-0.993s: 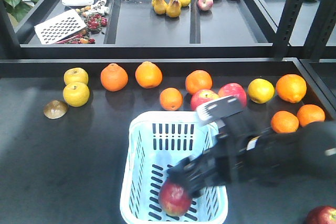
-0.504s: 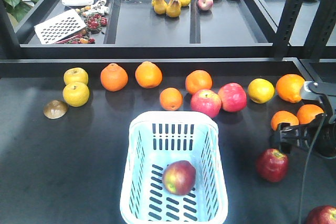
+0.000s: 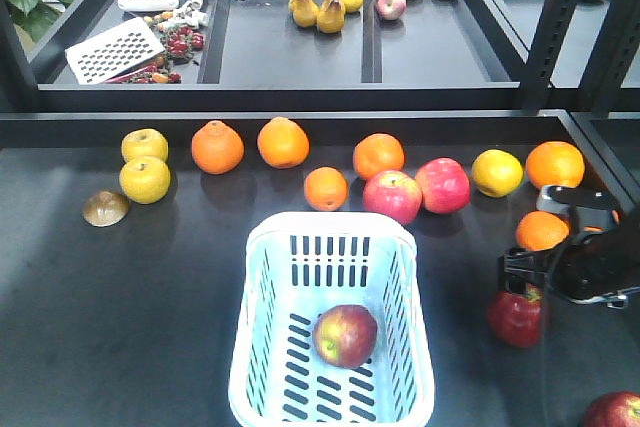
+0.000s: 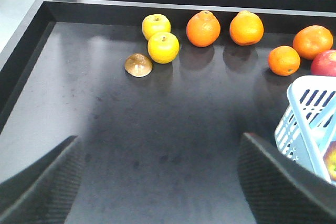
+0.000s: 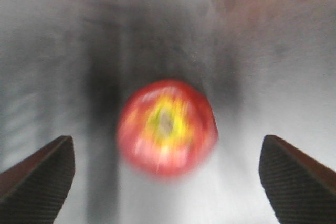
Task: Pick three apples into basket with both arms
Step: 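Move the right gripper back and grasp another red apple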
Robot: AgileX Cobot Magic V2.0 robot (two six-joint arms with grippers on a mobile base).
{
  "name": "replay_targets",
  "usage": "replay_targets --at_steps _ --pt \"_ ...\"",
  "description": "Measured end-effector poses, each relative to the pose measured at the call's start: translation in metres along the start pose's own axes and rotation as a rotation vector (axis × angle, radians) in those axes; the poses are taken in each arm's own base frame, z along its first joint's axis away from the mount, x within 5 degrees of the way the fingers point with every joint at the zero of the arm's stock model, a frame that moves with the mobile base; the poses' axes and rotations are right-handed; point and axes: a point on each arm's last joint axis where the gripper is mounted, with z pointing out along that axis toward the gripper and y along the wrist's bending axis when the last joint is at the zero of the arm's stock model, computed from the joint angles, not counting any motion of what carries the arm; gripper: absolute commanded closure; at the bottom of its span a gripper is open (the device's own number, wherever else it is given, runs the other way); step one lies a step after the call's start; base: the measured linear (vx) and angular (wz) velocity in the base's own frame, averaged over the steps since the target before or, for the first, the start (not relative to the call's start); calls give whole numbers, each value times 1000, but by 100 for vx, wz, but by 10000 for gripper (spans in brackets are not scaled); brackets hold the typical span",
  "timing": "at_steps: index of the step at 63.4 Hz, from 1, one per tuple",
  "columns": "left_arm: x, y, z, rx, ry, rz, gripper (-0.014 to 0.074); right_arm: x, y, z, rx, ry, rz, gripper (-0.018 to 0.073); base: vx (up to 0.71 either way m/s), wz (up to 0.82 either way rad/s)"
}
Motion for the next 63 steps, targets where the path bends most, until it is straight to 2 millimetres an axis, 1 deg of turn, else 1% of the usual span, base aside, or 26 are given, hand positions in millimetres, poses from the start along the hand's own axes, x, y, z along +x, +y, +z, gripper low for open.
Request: replay_targets --at_steps 4,10,22,27,30,31,43,47,50,54,60,63 --pt "0 0 0 0 0 0 21 -3 -1 9 -1 14 6 -94 0 0" --pt "0 0 0 0 0 0 21 -1 -2 24 -4 54 19 -92 0 0" --pt "0 0 0 0 0 0 21 10 -5 49 1 114 44 -74 0 0" --pt "0 0 0 0 0 0 21 12 -5 54 2 126 51 -31 0 0" --pt "0 0 0 0 0 0 21 13 -5 56 2 131 54 12 0 0" --pt "0 0 0 0 0 0 21 13 -5 57 2 133 55 39 0 0" --pt "0 0 0 0 0 0 21 14 -4 57 -7 140 89 304 0 0" --pt "0 0 0 0 0 0 21 14 -4 56 -14 149 94 363 0 0" --pt "0 0 0 0 0 0 21 16 -3 54 -22 168 94 396 0 0" --pt "0 0 0 0 0 0 21 17 -1 49 -29 177 93 414 0 0" --pt "0 0 0 0 0 0 21 15 1 33 -39 157 88 412 0 0" --pt "0 0 0 0 0 0 21 13 2 20 -43 132 84 410 0 0"
